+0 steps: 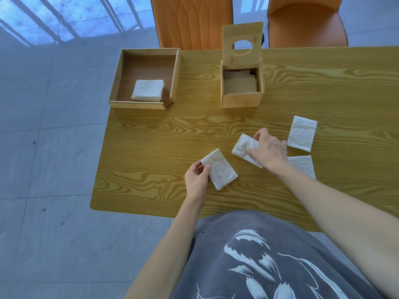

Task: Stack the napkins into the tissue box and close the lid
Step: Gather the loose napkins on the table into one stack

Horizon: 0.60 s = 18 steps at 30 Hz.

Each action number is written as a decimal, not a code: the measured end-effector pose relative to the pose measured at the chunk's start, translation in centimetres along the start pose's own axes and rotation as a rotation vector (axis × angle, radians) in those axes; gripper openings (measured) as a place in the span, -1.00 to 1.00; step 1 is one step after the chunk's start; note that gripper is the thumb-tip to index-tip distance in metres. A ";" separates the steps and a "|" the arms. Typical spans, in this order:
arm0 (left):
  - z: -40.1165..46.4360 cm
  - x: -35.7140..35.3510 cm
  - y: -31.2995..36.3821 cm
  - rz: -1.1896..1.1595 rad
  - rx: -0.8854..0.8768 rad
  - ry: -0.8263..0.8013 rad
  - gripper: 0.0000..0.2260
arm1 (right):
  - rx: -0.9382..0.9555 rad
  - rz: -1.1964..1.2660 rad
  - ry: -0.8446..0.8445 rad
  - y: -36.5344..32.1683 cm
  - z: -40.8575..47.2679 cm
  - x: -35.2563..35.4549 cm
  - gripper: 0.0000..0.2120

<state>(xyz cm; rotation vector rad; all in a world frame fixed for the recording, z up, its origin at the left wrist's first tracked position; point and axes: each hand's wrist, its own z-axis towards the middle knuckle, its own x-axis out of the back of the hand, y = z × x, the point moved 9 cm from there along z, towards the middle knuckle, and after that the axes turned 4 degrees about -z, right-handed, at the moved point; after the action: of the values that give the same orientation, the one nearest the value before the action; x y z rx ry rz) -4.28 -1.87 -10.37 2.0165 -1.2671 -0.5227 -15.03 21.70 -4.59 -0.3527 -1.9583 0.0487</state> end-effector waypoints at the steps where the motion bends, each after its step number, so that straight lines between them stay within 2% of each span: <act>1: 0.0 0.0 -0.1 0.004 0.000 -0.004 -0.77 | -0.013 0.022 -0.026 0.3 -0.2 -0.3 -0.59; 3: -0.2 -0.1 -0.2 0.005 0.000 -0.018 -0.80 | -0.019 0.045 -0.089 1.0 -0.7 -0.9 -0.64; 5: -0.3 -0.2 -0.5 -0.007 0.011 -0.033 -0.81 | -0.022 0.141 -0.114 1.7 -1.3 -1.2 -0.82; 6: -0.4 -0.3 -0.7 -0.011 0.016 -0.037 -0.82 | -0.025 0.209 -0.117 2.1 -1.6 -1.3 -0.83; 9: -0.4 -0.2 -1.1 -0.025 0.026 -0.031 -0.81 | -0.002 0.364 -0.116 2.8 -2.4 -1.6 -0.68; 14: -0.6 -0.1 -1.5 -0.053 0.025 -0.028 -0.75 | 0.021 0.638 -0.085 3.0 -3.3 -1.2 -0.81; 18: -0.8 -0.3 -1.4 -0.080 0.019 -0.040 -0.75 | 0.026 0.846 -0.130 2.0 -3.5 -1.7 -0.78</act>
<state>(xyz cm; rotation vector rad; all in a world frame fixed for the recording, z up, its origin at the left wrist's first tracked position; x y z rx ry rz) -3.06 -0.97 -10.84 2.0889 -1.2239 -0.5934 -10.79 22.74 -5.03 -1.1578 -1.8009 0.6513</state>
